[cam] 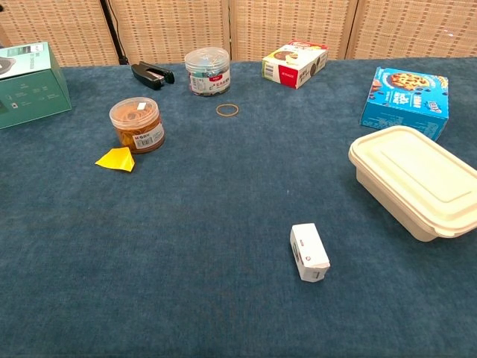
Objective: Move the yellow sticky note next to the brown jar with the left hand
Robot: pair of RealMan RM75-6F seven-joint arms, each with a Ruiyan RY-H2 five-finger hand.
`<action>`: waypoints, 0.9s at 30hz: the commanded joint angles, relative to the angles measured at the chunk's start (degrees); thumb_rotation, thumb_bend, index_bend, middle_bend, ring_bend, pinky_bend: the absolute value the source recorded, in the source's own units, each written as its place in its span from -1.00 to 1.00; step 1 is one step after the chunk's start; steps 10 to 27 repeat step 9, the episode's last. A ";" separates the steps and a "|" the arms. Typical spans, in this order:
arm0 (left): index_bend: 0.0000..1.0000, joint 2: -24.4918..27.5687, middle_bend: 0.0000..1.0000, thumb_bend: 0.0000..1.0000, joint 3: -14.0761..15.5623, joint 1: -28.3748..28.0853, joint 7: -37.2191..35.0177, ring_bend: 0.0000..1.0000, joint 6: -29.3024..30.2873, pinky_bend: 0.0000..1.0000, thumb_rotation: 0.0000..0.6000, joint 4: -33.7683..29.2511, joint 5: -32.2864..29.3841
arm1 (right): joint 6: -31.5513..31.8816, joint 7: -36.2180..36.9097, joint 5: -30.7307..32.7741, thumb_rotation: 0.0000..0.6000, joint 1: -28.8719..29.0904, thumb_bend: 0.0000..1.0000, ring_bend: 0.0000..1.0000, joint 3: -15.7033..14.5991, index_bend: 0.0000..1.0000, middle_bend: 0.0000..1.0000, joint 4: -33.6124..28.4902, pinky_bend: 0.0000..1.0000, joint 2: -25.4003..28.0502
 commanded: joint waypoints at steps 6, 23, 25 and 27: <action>-1.00 1.32 -1.00 -0.87 2.40 10.57 -7.38 -1.00 8.25 -1.00 1.00 2.90 3.07 | 1.76 -1.31 -1.27 1.00 -0.61 -1.00 -1.00 -0.32 -1.00 -1.00 -0.50 -1.00 -0.17; -1.00 1.50 -1.00 -0.87 2.21 11.70 -8.29 -1.00 7.73 -1.00 1.00 3.09 3.16 | 2.08 -1.68 -1.44 1.00 -0.73 -1.00 -1.00 -0.38 -1.00 -1.00 -0.54 -1.00 -0.28; -1.00 1.50 -1.00 -0.87 2.21 11.70 -8.29 -1.00 7.73 -1.00 1.00 3.09 3.16 | 2.08 -1.68 -1.44 1.00 -0.73 -1.00 -1.00 -0.38 -1.00 -1.00 -0.54 -1.00 -0.28; -1.00 1.50 -1.00 -0.87 2.21 11.70 -8.29 -1.00 7.73 -1.00 1.00 3.09 3.16 | 2.08 -1.68 -1.44 1.00 -0.73 -1.00 -1.00 -0.38 -1.00 -1.00 -0.54 -1.00 -0.28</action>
